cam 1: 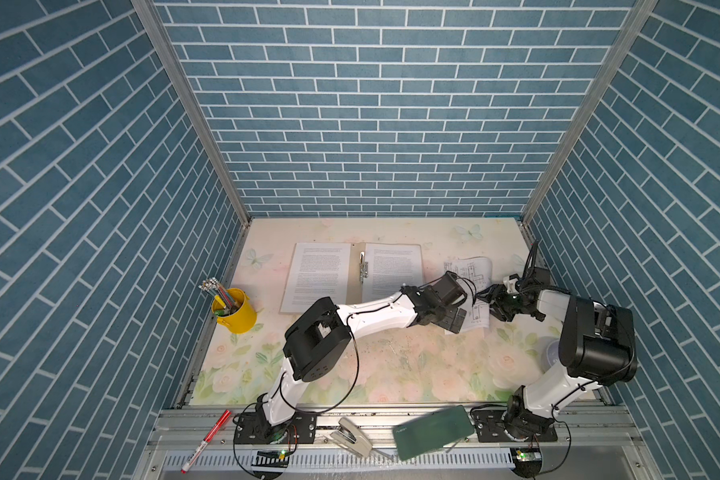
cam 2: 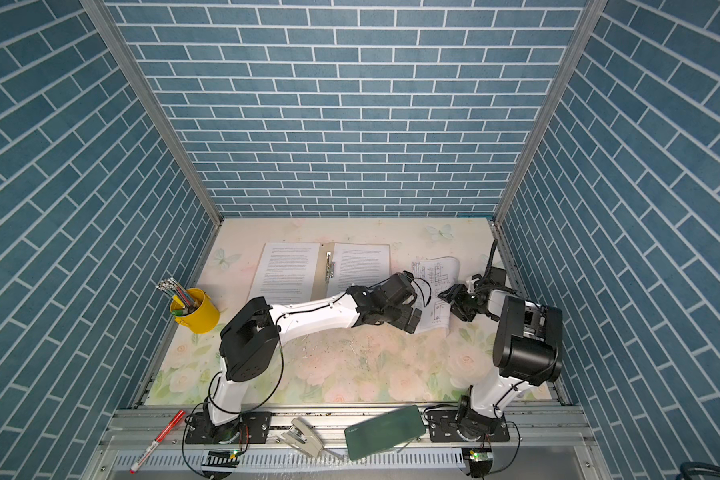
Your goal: Put the files into the folder
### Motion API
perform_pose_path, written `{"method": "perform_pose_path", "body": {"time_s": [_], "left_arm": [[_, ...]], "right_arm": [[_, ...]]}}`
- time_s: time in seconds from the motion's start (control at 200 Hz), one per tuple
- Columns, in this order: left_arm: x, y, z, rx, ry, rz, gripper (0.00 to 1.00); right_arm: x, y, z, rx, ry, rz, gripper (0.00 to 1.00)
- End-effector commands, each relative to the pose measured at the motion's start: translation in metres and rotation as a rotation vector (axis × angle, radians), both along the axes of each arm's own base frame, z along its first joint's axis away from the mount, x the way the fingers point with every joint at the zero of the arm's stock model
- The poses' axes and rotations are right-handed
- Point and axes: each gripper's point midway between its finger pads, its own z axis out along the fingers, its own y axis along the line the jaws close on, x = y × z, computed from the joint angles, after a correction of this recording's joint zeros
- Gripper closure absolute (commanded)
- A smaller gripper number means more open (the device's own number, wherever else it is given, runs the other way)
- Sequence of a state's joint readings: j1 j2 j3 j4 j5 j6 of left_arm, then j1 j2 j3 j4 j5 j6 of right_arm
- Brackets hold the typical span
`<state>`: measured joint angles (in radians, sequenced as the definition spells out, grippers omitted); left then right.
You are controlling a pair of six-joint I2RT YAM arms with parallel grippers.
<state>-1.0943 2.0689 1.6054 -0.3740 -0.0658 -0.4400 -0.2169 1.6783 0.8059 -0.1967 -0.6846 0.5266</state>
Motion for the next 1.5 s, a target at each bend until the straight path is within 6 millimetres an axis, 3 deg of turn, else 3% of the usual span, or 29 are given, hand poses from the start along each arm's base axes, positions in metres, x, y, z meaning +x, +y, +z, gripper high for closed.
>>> {"method": "perform_pose_path", "body": {"time_s": [0.0, 0.15, 0.3, 0.605, 0.73, 1.115, 1.315, 1.495], "left_arm": [[-0.007, 0.004, 0.001, 0.127, -0.192, -0.087, 0.0], [-0.026, -0.01, -0.001, 0.162, -0.329, -0.186, 0.0], [-0.033, -0.023, -0.014, 0.179, -0.363, -0.233, 0.0], [-0.021, -0.056, -0.043, 0.224, -0.463, -0.263, 0.01], [-0.006, -0.058, -0.048, 0.256, -0.527, -0.219, 0.02], [0.006, -0.069, -0.055, 0.279, -0.577, -0.183, 0.16], [0.009, -0.071, -0.042, 0.27, -0.612, -0.175, 0.26], [0.009, -0.074, -0.038, 0.254, -0.617, -0.182, 0.4]], "right_arm": [[-0.011, -0.01, -0.023, -0.054, 0.094, -0.023, 0.4], [-0.009, -0.011, -0.024, -0.055, 0.101, -0.023, 0.4], [-0.007, -0.011, -0.025, -0.05, 0.104, -0.026, 0.4], [-0.007, -0.01, -0.024, -0.039, 0.109, -0.025, 0.4], [-0.008, -0.009, -0.026, -0.033, 0.114, -0.024, 0.4], [-0.009, -0.008, -0.022, -0.024, 0.114, -0.023, 0.4], [-0.009, -0.008, -0.02, -0.019, 0.118, -0.02, 0.4], [-0.009, -0.008, -0.016, -0.018, 0.117, -0.018, 0.4]]}}
